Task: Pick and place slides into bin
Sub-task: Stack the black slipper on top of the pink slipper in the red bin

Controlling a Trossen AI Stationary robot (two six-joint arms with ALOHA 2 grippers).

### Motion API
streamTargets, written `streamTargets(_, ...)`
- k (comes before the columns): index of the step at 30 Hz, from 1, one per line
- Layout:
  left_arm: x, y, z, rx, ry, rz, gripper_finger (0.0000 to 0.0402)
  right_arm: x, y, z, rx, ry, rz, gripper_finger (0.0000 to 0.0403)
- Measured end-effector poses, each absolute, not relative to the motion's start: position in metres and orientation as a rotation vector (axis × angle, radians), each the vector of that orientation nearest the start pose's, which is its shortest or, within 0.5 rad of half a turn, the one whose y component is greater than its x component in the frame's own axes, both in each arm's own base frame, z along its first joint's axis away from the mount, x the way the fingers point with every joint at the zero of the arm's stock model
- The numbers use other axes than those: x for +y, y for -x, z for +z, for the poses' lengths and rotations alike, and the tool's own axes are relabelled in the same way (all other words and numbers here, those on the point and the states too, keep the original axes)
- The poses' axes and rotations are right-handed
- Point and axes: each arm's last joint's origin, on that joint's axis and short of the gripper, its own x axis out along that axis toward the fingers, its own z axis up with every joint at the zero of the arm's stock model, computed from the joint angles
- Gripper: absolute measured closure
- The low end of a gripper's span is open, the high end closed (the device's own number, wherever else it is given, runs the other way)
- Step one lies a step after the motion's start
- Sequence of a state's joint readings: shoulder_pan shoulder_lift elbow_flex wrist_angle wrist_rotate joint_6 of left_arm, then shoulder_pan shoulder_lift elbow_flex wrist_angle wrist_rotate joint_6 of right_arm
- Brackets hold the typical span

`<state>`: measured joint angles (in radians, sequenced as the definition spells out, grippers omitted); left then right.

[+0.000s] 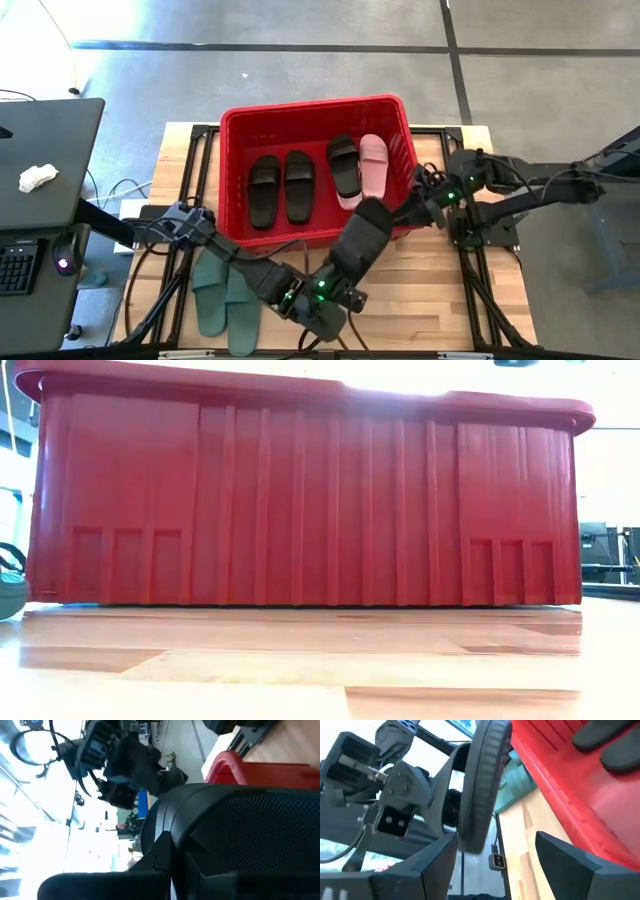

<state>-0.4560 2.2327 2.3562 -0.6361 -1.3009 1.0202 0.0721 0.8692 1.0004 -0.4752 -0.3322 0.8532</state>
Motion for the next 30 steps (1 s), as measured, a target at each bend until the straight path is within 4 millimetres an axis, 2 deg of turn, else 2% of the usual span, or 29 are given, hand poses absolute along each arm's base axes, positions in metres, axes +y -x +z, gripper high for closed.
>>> streamTargets(7,-0.179,-0.454,0.36,0.769,-1.373,0.567,0.0401,0.012,-0.182,0.371,0.418,-0.869,0.292,0.0144)
streamTargets(15,-0.173,-0.457,0.36,0.782,-1.37,0.582,0.0401,0.007,-0.193,0.363,0.448,-0.881,0.218,0.0146)
streamTargets(22,-0.165,-0.458,0.359,0.819,-1.378,0.639,0.0401,0.007,-0.204,0.355,0.437,-0.869,0.09,0.0194)
streamTargets(26,-0.161,-0.457,0.358,0.855,-1.39,0.695,0.0401,0.005,-0.195,0.362,0.372,-0.829,0.058,0.0223)
streamTargets(30,-0.155,-0.459,0.359,0.877,-1.386,0.743,0.0401,0.003,-0.191,0.368,0.294,-0.812,-0.004,0.0232)
